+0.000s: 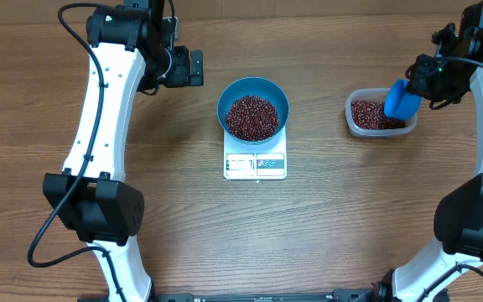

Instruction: Scoop item into bowl and weigh 150g on scale

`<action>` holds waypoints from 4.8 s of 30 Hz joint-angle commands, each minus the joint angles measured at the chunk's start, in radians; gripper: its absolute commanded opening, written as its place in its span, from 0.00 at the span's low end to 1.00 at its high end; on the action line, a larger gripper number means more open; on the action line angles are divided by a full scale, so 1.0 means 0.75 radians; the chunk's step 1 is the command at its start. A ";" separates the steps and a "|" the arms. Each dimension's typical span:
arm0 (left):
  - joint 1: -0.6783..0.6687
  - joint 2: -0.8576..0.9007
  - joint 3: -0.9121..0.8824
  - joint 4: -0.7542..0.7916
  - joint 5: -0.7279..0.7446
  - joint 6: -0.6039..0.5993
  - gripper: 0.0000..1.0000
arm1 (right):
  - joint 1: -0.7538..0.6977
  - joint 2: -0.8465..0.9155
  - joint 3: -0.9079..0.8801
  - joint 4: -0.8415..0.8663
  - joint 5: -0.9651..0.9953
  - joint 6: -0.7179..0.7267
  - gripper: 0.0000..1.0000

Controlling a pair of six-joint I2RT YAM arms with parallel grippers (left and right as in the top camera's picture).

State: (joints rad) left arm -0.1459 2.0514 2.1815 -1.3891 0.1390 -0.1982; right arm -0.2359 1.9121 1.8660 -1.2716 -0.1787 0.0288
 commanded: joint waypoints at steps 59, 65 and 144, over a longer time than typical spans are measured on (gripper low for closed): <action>0.003 -0.039 0.028 0.005 0.011 0.035 0.99 | -0.009 0.154 -0.011 0.117 0.211 0.018 1.00; 0.003 -0.039 0.028 0.005 0.010 0.035 1.00 | -0.009 0.156 -0.011 0.263 0.465 0.146 1.00; 0.150 -0.724 0.022 0.165 0.012 0.111 0.99 | -0.008 0.308 -0.007 0.538 -0.064 0.070 1.00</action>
State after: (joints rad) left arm -0.0307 1.5230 2.1979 -1.3098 0.1093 -0.1417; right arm -0.2359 2.1532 1.8565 -0.8745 -0.2214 0.0887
